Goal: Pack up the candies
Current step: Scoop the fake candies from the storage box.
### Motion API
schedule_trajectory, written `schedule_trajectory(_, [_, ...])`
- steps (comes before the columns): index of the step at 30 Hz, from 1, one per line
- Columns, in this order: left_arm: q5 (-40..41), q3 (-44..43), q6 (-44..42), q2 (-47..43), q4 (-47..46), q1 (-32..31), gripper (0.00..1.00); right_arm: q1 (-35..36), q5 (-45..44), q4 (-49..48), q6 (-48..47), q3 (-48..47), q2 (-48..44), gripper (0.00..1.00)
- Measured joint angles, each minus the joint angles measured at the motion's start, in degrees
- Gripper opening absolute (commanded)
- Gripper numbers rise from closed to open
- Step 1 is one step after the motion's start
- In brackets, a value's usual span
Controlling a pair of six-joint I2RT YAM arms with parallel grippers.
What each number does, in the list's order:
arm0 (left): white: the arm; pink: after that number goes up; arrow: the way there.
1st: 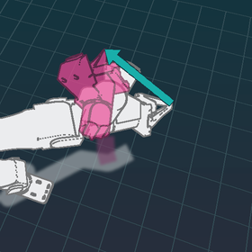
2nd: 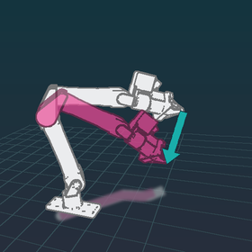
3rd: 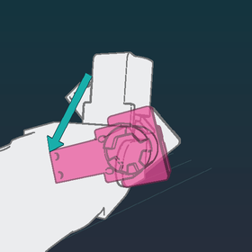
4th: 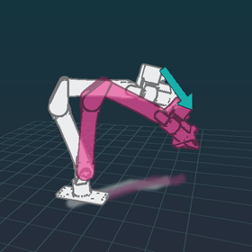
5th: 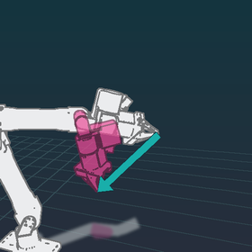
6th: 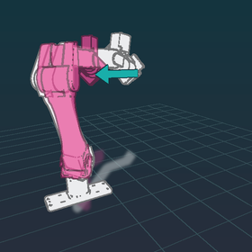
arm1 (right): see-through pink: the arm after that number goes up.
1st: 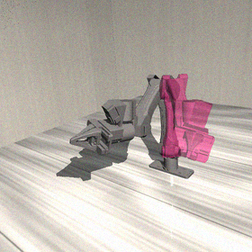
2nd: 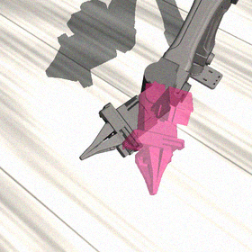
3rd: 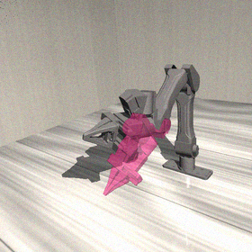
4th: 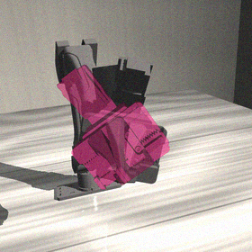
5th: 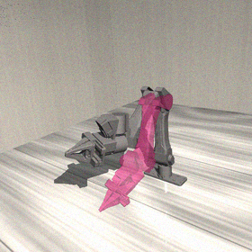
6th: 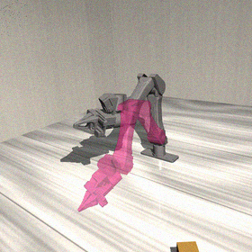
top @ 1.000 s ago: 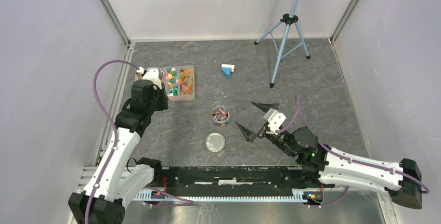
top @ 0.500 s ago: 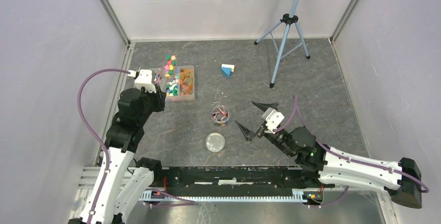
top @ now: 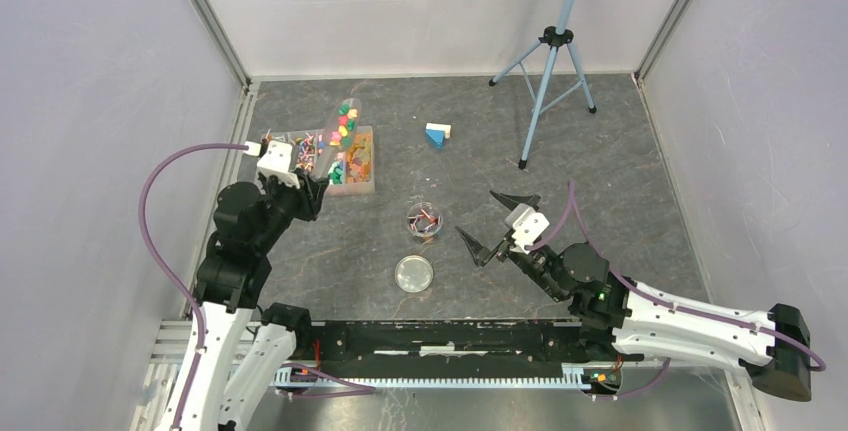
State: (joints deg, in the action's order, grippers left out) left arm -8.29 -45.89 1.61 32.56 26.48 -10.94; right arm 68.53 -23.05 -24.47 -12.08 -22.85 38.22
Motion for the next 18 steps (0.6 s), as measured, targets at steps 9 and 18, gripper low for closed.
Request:
schedule_trajectory(9, [-3.3, 0.0, -0.15, -1.03, -1.51, 0.0, 0.02, 0.0, -0.5, 0.61, -0.02, -0.37, 0.24, 0.98])
schedule_trajectory(18, [-13.55, -1.25, -5.16, -0.83, 0.42, -0.55, 0.02, 0.0, -2.36, 2.99, -0.57, -0.37, -2.97, 0.98])
